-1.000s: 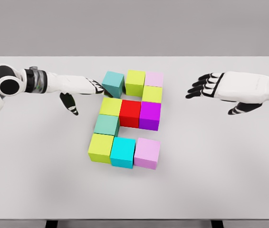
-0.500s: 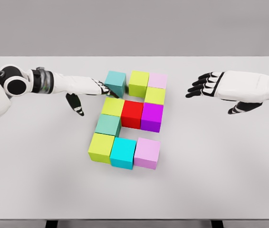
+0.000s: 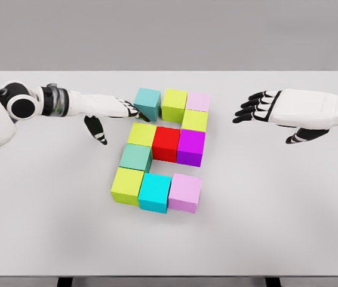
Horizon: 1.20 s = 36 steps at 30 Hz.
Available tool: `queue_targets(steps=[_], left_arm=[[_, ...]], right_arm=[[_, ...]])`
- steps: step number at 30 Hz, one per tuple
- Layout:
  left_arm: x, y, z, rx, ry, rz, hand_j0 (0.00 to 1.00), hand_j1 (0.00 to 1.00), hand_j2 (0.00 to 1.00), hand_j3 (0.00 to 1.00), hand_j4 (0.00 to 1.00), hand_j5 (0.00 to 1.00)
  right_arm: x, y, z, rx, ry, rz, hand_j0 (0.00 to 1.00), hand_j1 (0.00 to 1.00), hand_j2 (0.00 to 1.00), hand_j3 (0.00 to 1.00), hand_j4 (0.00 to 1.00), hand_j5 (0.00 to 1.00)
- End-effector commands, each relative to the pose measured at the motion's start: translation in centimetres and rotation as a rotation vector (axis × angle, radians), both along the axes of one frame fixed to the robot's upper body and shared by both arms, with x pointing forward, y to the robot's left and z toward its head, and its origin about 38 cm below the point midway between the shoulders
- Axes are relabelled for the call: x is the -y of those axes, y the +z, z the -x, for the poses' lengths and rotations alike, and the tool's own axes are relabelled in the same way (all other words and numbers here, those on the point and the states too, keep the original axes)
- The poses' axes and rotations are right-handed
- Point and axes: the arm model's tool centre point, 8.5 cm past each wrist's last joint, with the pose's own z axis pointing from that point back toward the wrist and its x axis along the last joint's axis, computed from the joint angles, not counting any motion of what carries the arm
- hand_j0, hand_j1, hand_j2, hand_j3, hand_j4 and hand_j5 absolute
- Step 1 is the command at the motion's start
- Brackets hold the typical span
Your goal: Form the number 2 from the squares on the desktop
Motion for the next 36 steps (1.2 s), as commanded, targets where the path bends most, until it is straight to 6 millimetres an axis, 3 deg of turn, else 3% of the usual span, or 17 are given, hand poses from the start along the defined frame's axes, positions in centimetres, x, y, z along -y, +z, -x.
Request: queue_targets(steps=[1,11,15,17,23,26,28,32,36], left_arm=[[0.3,0.2,-0.1,0.000,0.000,0.010,1.00,1.00,1.00,1.00,1.00,1.00],[0.2,0.4,-0.1,0.005,-0.001,0.011,1.00,1.00,1.00,1.00,1.00,1.00],[-1.2,0.7,0.0,0.008,0.019,0.004,1.00,1.00,1.00,1.00,1.00,1.00],[-3.0,1.2,-0.1,0.016,0.051,-0.002,1.00,1.00,1.00,1.00,1.00,1.00],[-4.9,1.2,-0.1,0.011,0.089,-0.008,1.00,1.00,1.00,1.00,1.00,1.00],[-7.3,0.9,-1.2,-0.023,0.199,0.045,1.00,1.00,1.00,1.00,1.00,1.00],[-7.9,0.1,-2.0,-0.071,0.267,0.112,1.00,1.00,1.00,1.00,1.00,1.00],[-4.7,-0.8,-2.7,-0.097,0.260,0.132,1.00,1.00,1.00,1.00,1.00,1.00],[-4.1,-1.2,-3.4,-0.129,0.354,0.113,1.00,1.00,1.00,1.00,1.00,1.00]], right_arm=[[0.0,0.1,0.0,-0.002,-0.002,-0.005,1.00,1.00,1.00,1.00,1.00,1.00],[0.0,0.1,0.0,-0.002,-0.002,-0.004,1.00,1.00,1.00,1.00,1.00,1.00],[0.0,0.1,0.0,-0.002,-0.002,-0.004,1.00,1.00,1.00,1.00,1.00,1.00],[0.0,0.1,0.0,-0.002,-0.002,-0.004,1.00,1.00,1.00,1.00,1.00,1.00],[0.0,0.0,0.0,-0.003,-0.001,-0.004,1.00,1.00,1.00,1.00,1.00,1.00],[-0.1,0.1,0.0,-0.001,0.000,-0.005,1.00,1.00,1.00,1.00,1.00,1.00],[-0.1,0.0,0.1,-0.003,0.001,-0.005,1.00,1.00,1.00,1.00,1.00,1.00],[0.0,0.1,0.1,-0.001,-0.001,-0.004,1.00,1.00,1.00,1.00,1.00,1.00],[-0.2,0.1,0.0,0.000,0.002,-0.008,1.00,1.00,1.00,1.00,1.00,1.00]])
